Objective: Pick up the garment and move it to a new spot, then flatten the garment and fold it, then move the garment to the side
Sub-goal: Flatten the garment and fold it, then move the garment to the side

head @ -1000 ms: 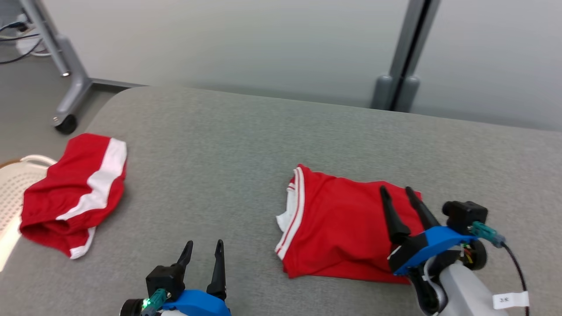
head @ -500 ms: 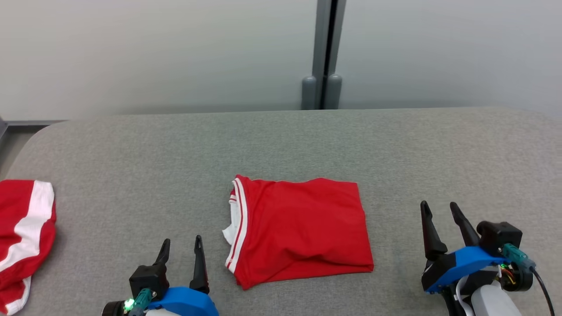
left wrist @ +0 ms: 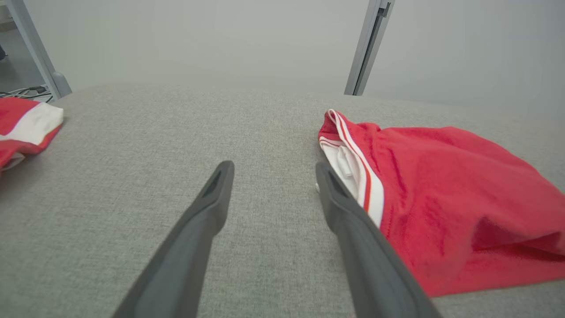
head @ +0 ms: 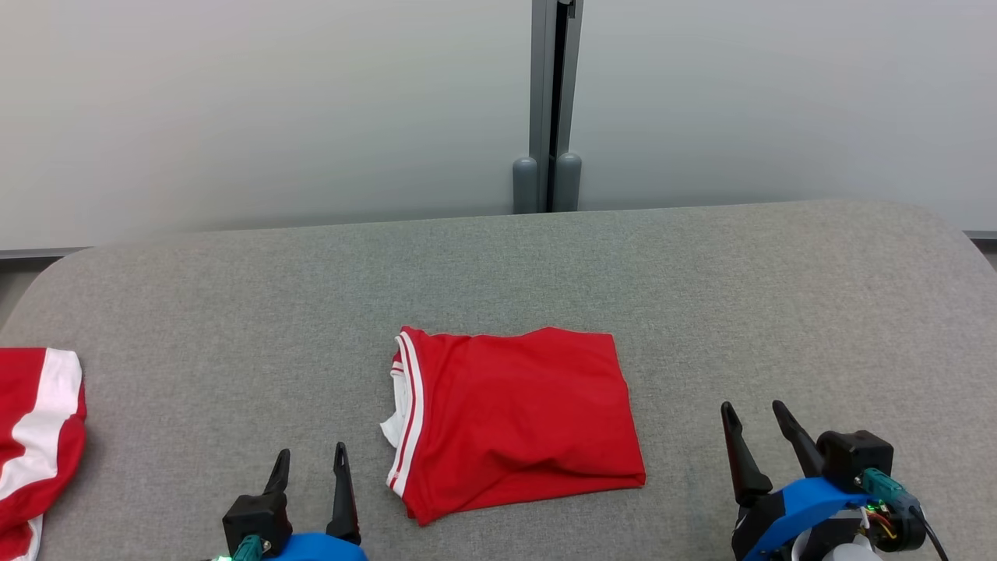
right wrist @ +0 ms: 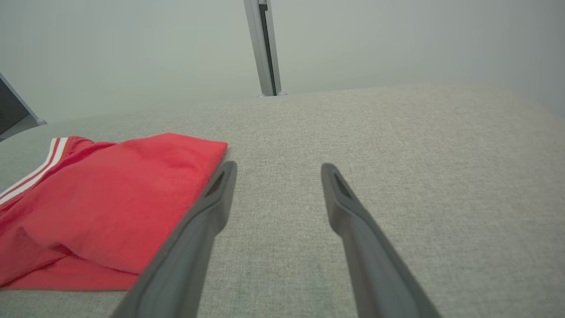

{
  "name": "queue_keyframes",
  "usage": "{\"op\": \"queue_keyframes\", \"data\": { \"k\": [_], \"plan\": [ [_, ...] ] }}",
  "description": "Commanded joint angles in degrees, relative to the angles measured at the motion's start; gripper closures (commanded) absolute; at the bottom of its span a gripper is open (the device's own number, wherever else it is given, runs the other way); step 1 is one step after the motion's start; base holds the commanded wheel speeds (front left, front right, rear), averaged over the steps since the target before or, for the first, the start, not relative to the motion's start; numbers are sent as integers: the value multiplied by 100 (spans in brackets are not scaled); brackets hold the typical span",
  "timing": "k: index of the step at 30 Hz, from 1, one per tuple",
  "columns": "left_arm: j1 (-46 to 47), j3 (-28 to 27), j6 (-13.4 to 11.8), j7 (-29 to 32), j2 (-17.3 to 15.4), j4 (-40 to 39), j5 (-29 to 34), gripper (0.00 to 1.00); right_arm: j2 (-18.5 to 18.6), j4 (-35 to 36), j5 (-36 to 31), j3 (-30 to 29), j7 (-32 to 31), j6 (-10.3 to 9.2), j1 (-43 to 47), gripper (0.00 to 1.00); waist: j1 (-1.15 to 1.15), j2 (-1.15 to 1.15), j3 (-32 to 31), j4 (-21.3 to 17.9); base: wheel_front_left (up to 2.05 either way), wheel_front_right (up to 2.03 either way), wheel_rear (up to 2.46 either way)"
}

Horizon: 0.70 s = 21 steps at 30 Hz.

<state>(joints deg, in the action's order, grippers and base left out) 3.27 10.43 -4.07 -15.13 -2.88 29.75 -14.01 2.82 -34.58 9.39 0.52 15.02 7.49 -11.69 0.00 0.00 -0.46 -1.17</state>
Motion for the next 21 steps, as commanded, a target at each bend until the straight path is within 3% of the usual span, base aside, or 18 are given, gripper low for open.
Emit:
{"op": "queue_keyframes", "data": {
  "k": [1, 11, 21],
  "plan": [
    [-55, -11, -21, -2, 0, -17, 33, 0, 18, -23, 24, 18, 22, 1, 69, 0, 0, 0, -4, 14, 0, 0, 0],
    [7, 91, 43, -2, 0, -37, -11, 0, 17, -148, 202, 131, 22, 1, 36, 0, 0, 0, 101, 178, 0, 0, 0],
    [213, 463, 64, -2, 1, -72, -79, 0, 19, -661, 310, 360, 22, 1, -511, 0, 0, 0, 514, 823, 0, 0, 0]
  ]
}}
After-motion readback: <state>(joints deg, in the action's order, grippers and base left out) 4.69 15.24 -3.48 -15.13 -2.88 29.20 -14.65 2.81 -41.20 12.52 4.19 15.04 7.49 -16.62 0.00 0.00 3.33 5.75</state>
